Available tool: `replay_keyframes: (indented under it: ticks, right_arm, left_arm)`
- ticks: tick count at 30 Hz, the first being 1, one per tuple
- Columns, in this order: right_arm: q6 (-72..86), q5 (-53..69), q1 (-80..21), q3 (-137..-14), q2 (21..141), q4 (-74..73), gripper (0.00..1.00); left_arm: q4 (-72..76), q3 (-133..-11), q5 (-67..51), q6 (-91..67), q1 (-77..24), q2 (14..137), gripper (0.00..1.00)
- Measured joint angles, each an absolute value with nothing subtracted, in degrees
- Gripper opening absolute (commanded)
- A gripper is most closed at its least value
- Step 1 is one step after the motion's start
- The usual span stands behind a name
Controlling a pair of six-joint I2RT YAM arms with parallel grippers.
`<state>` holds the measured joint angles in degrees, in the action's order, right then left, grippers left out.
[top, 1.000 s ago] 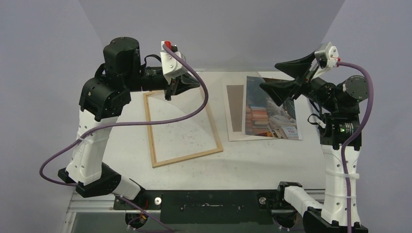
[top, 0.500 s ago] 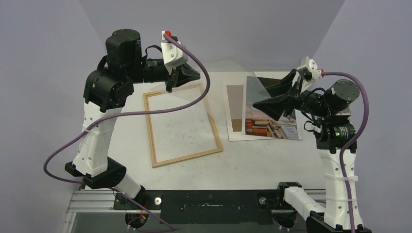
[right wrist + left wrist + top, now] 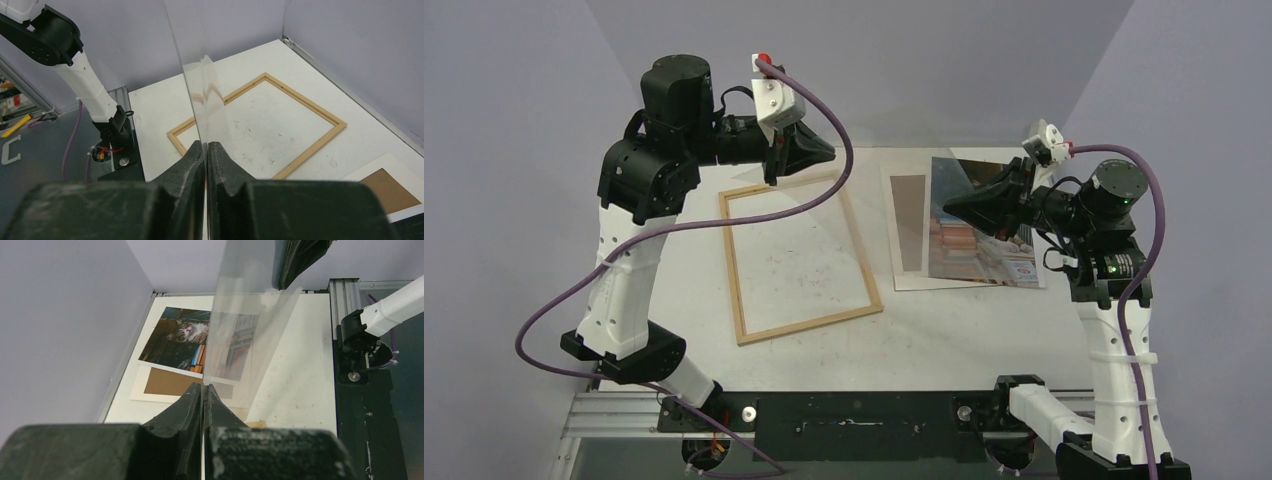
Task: Put the photo into the frame
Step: Pick up the photo frame item at the center of the board.
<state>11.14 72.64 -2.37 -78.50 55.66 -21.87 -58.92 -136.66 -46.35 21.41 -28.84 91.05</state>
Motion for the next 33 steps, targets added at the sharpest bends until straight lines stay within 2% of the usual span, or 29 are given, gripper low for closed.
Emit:
replay_keyframes:
  ticks: [1, 2, 3, 4, 5, 6, 7, 8, 15, 19, 26, 29, 33]
  right_arm:
    - [10.7, 72.53, -2.48, -78.5, 55.68, -22.13, 0.0]
    - [10.17, 72.29, -2.7, -78.52, 55.68, -22.48, 0.0]
    - [9.58, 72.03, -2.74, -78.52, 55.66, -22.9, 0.0]
    - [9.06, 71.61, -2.85, -78.52, 55.61, -23.33, 0.0]
    - [8.47, 70.87, -3.07, -78.52, 55.61, -24.05, 0.0]
    - [8.12, 70.28, -3.11, -78.52, 55.61, -24.67, 0.0]
    - [7.94, 69.36, -3.22, -78.52, 55.68, -25.23, 0.0]
    - [8.14, 68.49, -3.49, -78.52, 55.75, -25.45, 0.0]
    - [17.39, 59.05, -4.99, -76.71, 57.52, -18.55, 0.0]
    - [19.92, 55.05, -5.85, -75.07, 58.96, -15.81, 0.0]
    - [25.5, 48.77, -8.71, -74.43, 62.37, -10.24, 0.0]
    - [31.53, 42.33, -11.27, -74.52, 65.01, -7.57, 0.0]
    - [41.85, 34.24, -14.79, -74.83, 69.91, -4.43, 0.0]
  left_arm:
    - [-58.92, -136.66, -46.35, 21.23, -28.75, 91.07, 0.0]
    - [-58.87, -136.64, -46.3, 21.06, -28.71, 91.11, 0.11]
    - [-58.78, -136.55, -46.06, 20.82, -28.71, 91.18, 0.28]
    - [-58.39, -136.27, -45.69, 20.67, -28.71, 91.2, 0.54]
    - [-57.49, -135.72, -45.12, 20.32, -28.71, 91.18, 0.71]
    - [-56.45, -135.15, -44.34, 20.1, -28.69, 91.18, 0.85]
    - [-55.44, -134.21, -43.18, 19.73, -28.67, 91.05, 0.93]
    - [-54.41, -132.73, -41.65, 19.42, -28.64, 90.76, 0.97]
    - [-46.24, -116.33, -21.61, 17.91, -27.94, 86.56, 0.97]
    - [-43.94, -113.65, -11.99, 16.8, -24.47, 86.43, 0.97]
    - [-41.01, -113.4, -4.71, 14.09, -17.98, 84.2, 0.97]
    - [-40.16, -111.87, -1.45, 10.81, -17.02, 82.7, 0.97]
    - [-42.7, -110.65, 1.87, 0.1, -11.2, 83.26, 0.9]
